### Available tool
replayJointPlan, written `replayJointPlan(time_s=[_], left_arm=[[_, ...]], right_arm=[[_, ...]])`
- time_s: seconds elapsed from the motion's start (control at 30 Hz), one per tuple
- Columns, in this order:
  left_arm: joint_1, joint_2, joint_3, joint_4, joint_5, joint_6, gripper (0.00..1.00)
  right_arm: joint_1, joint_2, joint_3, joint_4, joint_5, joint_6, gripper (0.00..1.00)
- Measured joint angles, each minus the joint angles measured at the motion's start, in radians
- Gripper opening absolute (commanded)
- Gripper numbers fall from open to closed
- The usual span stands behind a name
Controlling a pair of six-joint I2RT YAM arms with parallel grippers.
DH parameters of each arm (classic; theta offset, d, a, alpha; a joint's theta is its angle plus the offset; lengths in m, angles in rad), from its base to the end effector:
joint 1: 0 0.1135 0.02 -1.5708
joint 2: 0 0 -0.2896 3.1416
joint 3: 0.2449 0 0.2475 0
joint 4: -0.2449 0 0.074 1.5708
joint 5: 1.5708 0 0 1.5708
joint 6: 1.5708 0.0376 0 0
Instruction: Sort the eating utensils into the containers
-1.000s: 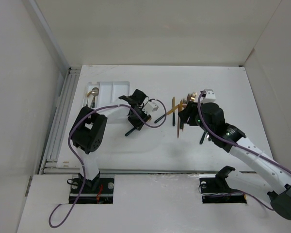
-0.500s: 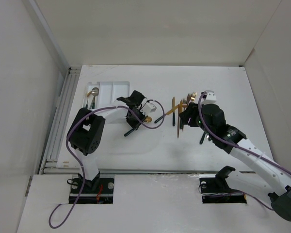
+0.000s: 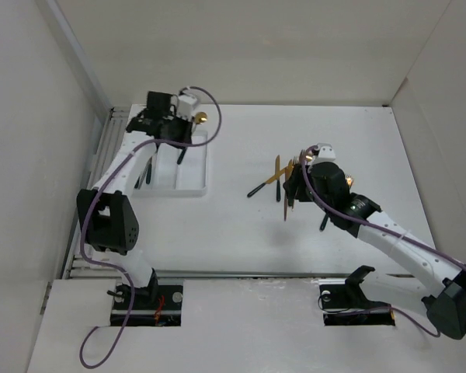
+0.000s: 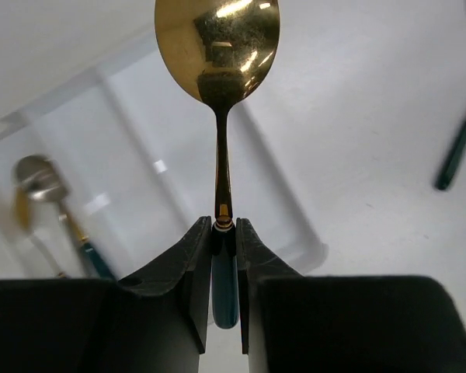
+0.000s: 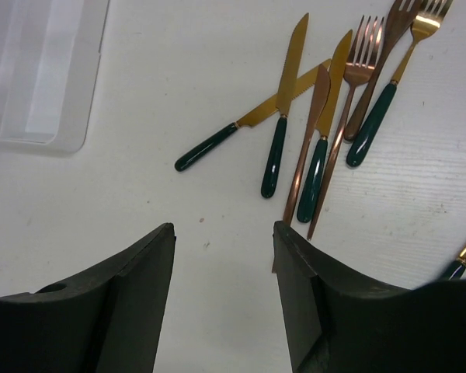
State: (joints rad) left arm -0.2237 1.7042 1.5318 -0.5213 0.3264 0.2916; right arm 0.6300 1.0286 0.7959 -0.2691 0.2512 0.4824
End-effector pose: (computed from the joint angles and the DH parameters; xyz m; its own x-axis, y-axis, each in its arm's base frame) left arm 0.3773 -0.0982 0.3484 -0.4676 0.3857 -0.7954 0.6107 0.7914 0.0247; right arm 0.1791 0.1190 0.3115 -0.5274 0.1716 -0.8321 -0.1692 0.9386 0.3008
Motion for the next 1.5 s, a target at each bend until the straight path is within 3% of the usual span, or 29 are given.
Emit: replayJointPlan(time_s=[0.17, 0.3, 0.57, 0.67, 0.77, 0.8, 0.87, 0.9, 1.07, 1.3, 1.47, 1.5], left_arm=[[0.206, 0.037, 0.046, 0.025, -0.033, -0.019, 0.0], [0.309, 0.128, 0.046, 0.023, -0.069, -0.023, 0.0], [0.377, 0.282, 0.047, 0.025, -0.115, -0.012, 0.0], [0.383, 0.323, 0.047, 0.025, -0.118, -0.01, 0.01], [0.386, 0.344, 0.047, 0.025, -0.119, -0.004, 0.25], [0.386, 0.346, 0.047, 0.025, -0.121, -0.001, 0.39], [0.388, 0.346, 0.047, 0.028, -0.126, 0.004, 0.47], [0.387, 0.346, 0.049, 0.029, -0.129, 0.003, 0.58], [0.388, 0.346, 0.061, 0.037, -0.132, 0.002, 0.6], [0.363, 0.275, 0.119, 0.04, -0.174, -0.019, 0.75], [0.23, 0.133, 0.164, 0.063, -0.229, -0.02, 0.78], [0.187, 0.116, 0.179, 0.068, -0.235, -0.02, 0.78]], right_arm=[[0.0, 0.09, 0.049, 0.008, -0.003, -0.018, 0.59], [0.0, 0.151, 0.093, 0.018, -0.012, -0.035, 0.59], [0.0, 0.235, 0.152, 0.029, -0.031, -0.059, 0.59], [0.0, 0.238, 0.153, 0.032, -0.034, -0.058, 0.66], [0.0, 0.238, 0.153, 0.031, -0.029, -0.046, 0.69], [0.0, 0.238, 0.153, 0.03, -0.024, -0.038, 0.69], [0.0, 0.238, 0.153, 0.023, -0.013, -0.026, 0.71], [0.0, 0.238, 0.153, 0.017, -0.008, -0.019, 0.72], [-0.002, 0.241, 0.153, 0.0, 0.011, 0.004, 0.75], [-0.137, 0.244, 0.155, -0.053, -0.017, 0.034, 0.74], [-0.341, 0.243, 0.146, -0.09, -0.055, 0.048, 0.59], [-0.389, 0.242, 0.136, -0.091, -0.074, 0.047, 0.52]])
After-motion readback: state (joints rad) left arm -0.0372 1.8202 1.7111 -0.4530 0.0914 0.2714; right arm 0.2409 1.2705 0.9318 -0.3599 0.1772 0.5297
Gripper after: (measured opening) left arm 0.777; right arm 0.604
